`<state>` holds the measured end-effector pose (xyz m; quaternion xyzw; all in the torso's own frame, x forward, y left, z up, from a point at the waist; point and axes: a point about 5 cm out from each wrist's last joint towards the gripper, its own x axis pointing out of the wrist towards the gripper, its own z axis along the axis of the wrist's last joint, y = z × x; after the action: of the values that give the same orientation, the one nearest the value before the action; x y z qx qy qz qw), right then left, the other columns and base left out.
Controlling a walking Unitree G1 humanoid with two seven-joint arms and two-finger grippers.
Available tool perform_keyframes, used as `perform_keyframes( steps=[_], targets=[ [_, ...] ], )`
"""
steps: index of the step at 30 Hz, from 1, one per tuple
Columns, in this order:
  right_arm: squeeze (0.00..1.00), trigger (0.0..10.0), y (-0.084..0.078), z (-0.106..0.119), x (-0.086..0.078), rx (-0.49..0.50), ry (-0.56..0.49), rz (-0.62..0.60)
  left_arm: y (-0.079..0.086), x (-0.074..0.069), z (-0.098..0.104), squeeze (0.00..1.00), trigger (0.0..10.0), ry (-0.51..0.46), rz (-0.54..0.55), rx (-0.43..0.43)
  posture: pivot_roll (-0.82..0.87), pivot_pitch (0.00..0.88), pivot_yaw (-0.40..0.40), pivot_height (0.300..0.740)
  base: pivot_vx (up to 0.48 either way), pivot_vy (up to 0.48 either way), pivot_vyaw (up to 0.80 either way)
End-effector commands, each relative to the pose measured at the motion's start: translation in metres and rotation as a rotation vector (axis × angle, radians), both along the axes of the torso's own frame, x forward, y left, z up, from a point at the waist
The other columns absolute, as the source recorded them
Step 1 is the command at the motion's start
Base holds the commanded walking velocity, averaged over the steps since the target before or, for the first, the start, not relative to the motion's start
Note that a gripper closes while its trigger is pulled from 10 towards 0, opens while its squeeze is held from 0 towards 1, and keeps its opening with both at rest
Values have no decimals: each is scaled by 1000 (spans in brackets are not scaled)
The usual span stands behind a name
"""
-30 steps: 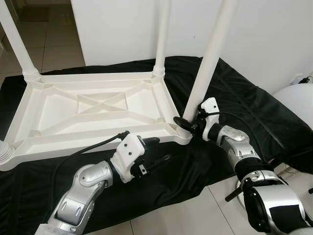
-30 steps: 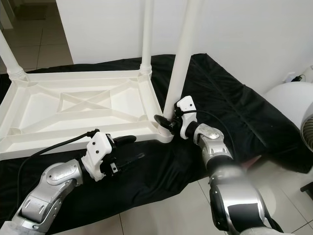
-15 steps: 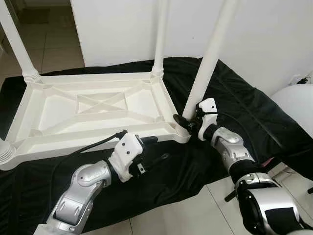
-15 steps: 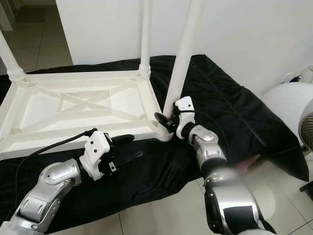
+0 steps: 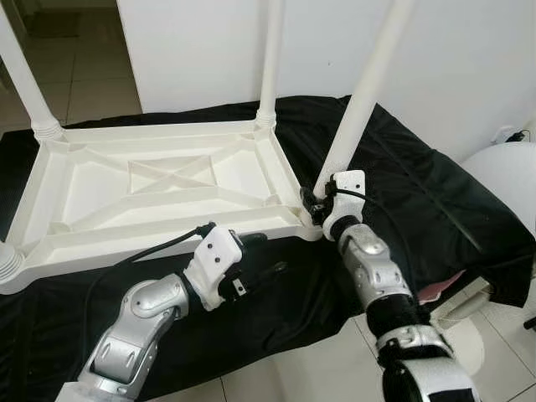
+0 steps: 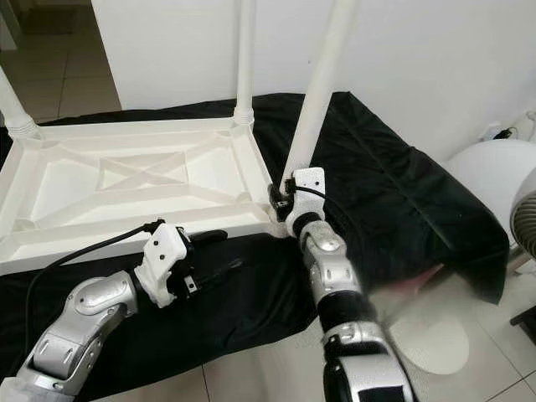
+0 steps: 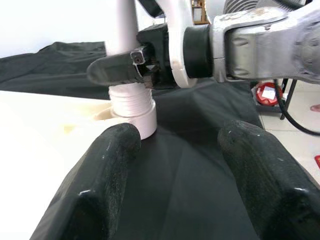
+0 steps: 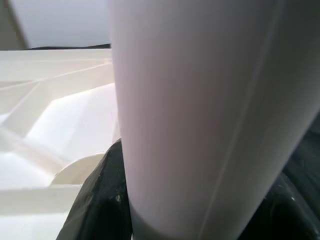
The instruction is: Building children table
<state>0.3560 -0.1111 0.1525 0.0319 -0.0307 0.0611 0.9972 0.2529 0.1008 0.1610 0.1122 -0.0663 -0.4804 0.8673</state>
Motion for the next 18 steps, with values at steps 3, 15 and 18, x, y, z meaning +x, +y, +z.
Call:
perform_keyframes(
  steps=[3, 15, 18],
  targets=[
    [0, 10000, 8, -16, -14, 64, 102, -175, 5, 8, 2, 0, 10000, -30, 74, 3, -4, 57, -67, 740, 0, 0, 0],
    [467, 10000, 15, -11, -22, 85, 93, -147, 18, 20, 8, 0, 10000, -63, 136, 17, 1, 52, -63, 740, 0, 0, 0],
    [1000, 10000, 12, -4, -24, 60, 45, -132, 20, 24, 10, 0, 10000, -71, 162, 17, 1, 52, -63, 740, 0, 0, 0]
  ],
)
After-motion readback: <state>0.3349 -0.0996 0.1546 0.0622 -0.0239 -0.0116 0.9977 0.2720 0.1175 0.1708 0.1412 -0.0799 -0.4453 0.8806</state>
